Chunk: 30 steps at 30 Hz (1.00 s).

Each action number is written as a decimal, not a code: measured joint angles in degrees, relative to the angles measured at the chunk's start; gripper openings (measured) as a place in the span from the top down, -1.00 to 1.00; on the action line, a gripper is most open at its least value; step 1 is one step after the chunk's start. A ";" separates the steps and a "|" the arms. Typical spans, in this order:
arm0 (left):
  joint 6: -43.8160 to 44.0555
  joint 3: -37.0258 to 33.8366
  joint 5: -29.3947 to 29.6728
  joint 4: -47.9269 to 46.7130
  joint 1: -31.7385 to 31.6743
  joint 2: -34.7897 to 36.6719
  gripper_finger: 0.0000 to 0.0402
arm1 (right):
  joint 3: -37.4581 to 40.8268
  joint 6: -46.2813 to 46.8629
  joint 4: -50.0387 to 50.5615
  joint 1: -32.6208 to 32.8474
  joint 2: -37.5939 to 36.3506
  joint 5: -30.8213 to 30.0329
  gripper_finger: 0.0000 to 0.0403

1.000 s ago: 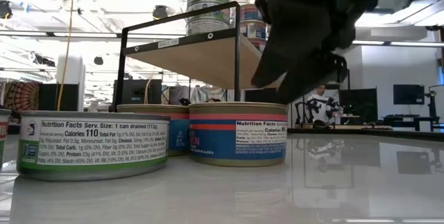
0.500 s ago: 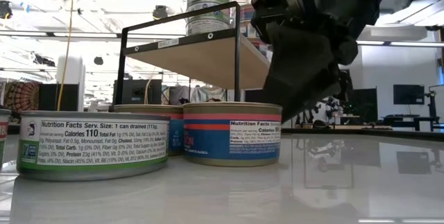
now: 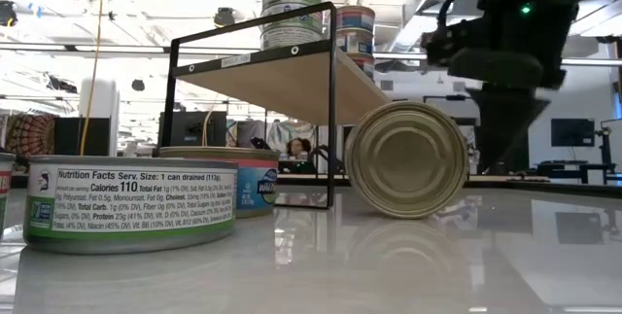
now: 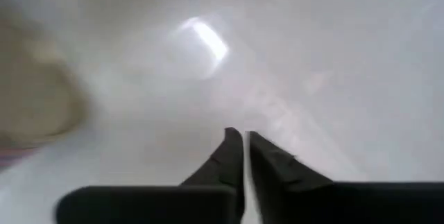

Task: Stack canned seafood by type on shelf
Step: Stack the blue tuna can on top of the stacked blue tuna cans on the shelf

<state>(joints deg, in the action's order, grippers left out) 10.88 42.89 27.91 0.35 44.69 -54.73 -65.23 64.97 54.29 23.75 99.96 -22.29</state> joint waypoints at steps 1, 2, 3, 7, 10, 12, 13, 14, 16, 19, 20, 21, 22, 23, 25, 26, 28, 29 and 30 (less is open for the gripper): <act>0.09 0.00 0.00 -0.01 0.00 0.06 -0.43 | 0.04 0.94 3.41 -0.31 -1.84 -1.45 0.66; 0.12 0.00 0.06 0.08 0.00 0.22 -0.43 | -0.17 1.27 6.78 -0.44 -4.00 -2.88 0.60; 0.13 0.00 0.31 0.17 0.00 0.35 -0.43 | -0.36 0.81 9.01 -0.50 -6.65 -4.17 0.55; 0.78 0.00 0.96 0.09 0.00 0.47 -0.43 | -0.62 -11.79 1.71 1.41 -14.49 -4.54 0.33; 1.47 0.00 1.13 -0.05 0.02 0.45 -0.43 | -0.62 -26.42 -7.92 5.56 -15.32 -4.63 0.07; 1.57 0.00 1.59 -0.01 0.02 0.47 -0.43 | -0.64 -34.74 -12.43 7.62 -14.35 -4.58 -0.14; 1.59 0.00 2.07 -0.01 0.02 0.45 -0.43 | -0.64 -37.39 -14.58 8.09 -13.71 -4.57 -0.24; 1.61 0.00 2.50 -0.05 0.02 0.45 -0.43 | -0.64 -39.30 -16.82 8.28 -12.98 -4.57 -0.34; 1.61 0.00 3.60 0.02 0.02 0.45 -0.43 | -0.66 -41.23 -19.89 8.01 -11.44 -4.67 -0.54; 1.61 0.00 4.36 0.15 0.02 0.45 -0.43 | -0.66 -41.47 -21.35 6.64 -9.16 -4.85 -0.80; 1.61 0.00 4.38 0.29 0.02 0.45 -0.43 | -0.66 -41.46 -21.38 6.15 -8.30 -4.85 -0.87; 1.63 0.00 4.40 0.46 0.02 0.45 -0.43 | -0.66 -41.46 -21.37 5.69 -7.32 -4.85 -0.92; 1.78 0.00 4.42 0.48 0.02 0.45 -0.43 | -0.66 -41.46 -21.52 5.33 -6.34 -4.83 -0.95; 1.99 0.00 4.42 0.47 0.02 0.45 -0.43 | -0.66 -41.48 -21.69 4.97 -5.54 -4.81 -0.96; 2.36 0.00 4.44 0.44 0.02 0.45 -0.43 | -0.66 -41.52 -22.69 4.42 -4.23 -4.72 -0.95; 2.46 0.00 4.44 0.45 0.02 0.45 -0.43 | -0.66 -41.52 -23.72 4.09 -3.77 -4.38 -0.93; 2.71 0.00 4.44 0.45 0.02 0.45 -0.43 | -0.68 -41.62 -25.78 3.70 -2.63 -2.58 -0.89; 2.89 0.00 4.44 0.45 0.02 0.45 -0.43 | -0.68 -41.74 -27.04 3.51 -2.00 -1.74 -0.87; 2.92 0.00 4.42 0.40 0.02 0.45 -0.43 | -0.71 -42.14 -28.19 3.45 -1.46 -1.00 -0.86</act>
<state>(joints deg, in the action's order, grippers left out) 13.80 42.89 32.34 0.74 44.71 -54.28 -65.93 22.83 26.10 27.20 98.50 -23.28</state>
